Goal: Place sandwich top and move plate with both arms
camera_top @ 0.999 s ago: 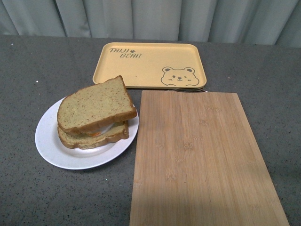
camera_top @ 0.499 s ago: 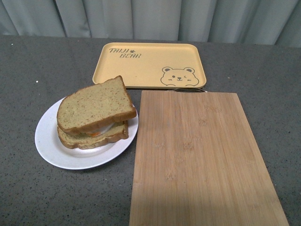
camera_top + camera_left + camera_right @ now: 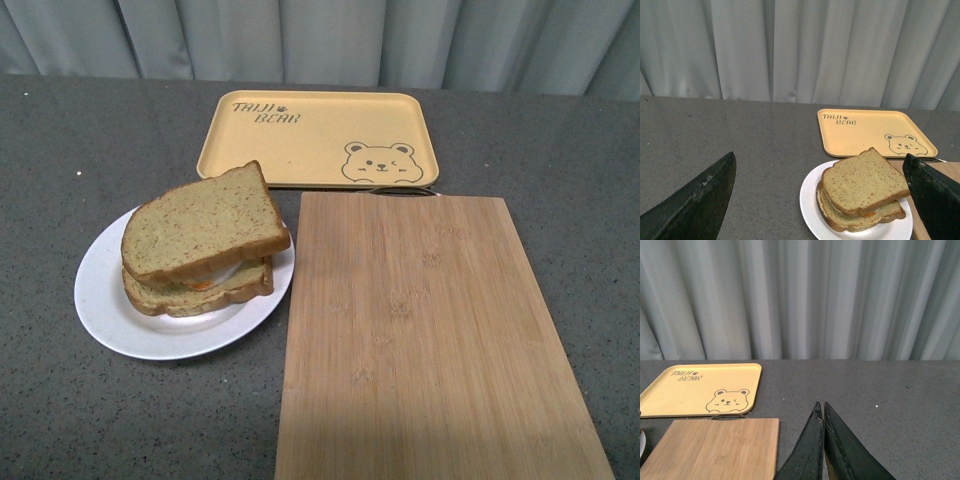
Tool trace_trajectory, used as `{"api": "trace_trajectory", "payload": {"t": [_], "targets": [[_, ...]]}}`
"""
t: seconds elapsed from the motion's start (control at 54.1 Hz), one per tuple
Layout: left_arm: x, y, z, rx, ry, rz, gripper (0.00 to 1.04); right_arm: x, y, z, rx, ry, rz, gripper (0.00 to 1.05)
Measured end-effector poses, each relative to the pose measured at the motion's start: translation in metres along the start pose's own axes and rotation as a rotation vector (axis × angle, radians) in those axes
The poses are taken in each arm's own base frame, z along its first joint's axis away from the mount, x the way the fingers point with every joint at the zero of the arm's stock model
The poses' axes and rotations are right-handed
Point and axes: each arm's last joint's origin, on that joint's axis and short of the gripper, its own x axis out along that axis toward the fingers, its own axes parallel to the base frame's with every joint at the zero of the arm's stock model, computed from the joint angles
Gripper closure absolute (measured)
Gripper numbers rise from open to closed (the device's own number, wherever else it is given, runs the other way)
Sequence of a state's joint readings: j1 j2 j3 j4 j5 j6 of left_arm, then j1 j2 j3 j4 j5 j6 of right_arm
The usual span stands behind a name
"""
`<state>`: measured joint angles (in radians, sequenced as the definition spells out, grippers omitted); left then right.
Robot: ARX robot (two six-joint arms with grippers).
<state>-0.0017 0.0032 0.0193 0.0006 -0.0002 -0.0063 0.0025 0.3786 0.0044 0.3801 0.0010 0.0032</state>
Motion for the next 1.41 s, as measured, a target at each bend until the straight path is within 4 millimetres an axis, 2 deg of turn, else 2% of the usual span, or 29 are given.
{"api": "trace_trajectory", "payload": {"t": [0.407,0.61,0.943,1.073,1.11,1.165,1.221,1.406], "targets": [[0.0,0.0,0.0,0.0,0.0,0.0,0.07,-0.01,0.0,0.0,0.0,-0.002,0.0,1.04],[0.0,0.0,0.0,0.0,0.0,0.0,0.07,-0.024,0.0,-0.003,-0.001,0.001,0.003,1.03],[0.0,0.0,0.0,0.0,0.0,0.0,0.07,-0.024,0.0,-0.003,-0.002,0.004,0.003,0.49],[0.0,0.0,0.0,-0.002,0.002,-0.004,0.07,-0.024,0.0,-0.003,-0.002,0.004,0.003,0.24],[0.0,0.0,-0.001,-0.024,0.055,-0.04,0.07,-0.024,0.0,-0.003,-0.002,0.004,0.003,0.17],[0.004,-0.001,-0.004,-0.098,0.232,-0.104,0.07,-0.024,0.0,-0.003,-0.001,0.004,0.003,0.08],[0.013,-0.001,-0.009,-0.16,0.328,-0.098,0.07,-0.024,0.0,-0.003,-0.001,0.004,0.003,0.09],[0.048,-0.002,-0.011,-0.309,0.425,-0.094,0.07,-0.024,0.0,-0.003,-0.001,0.004,0.003,0.09]]}}
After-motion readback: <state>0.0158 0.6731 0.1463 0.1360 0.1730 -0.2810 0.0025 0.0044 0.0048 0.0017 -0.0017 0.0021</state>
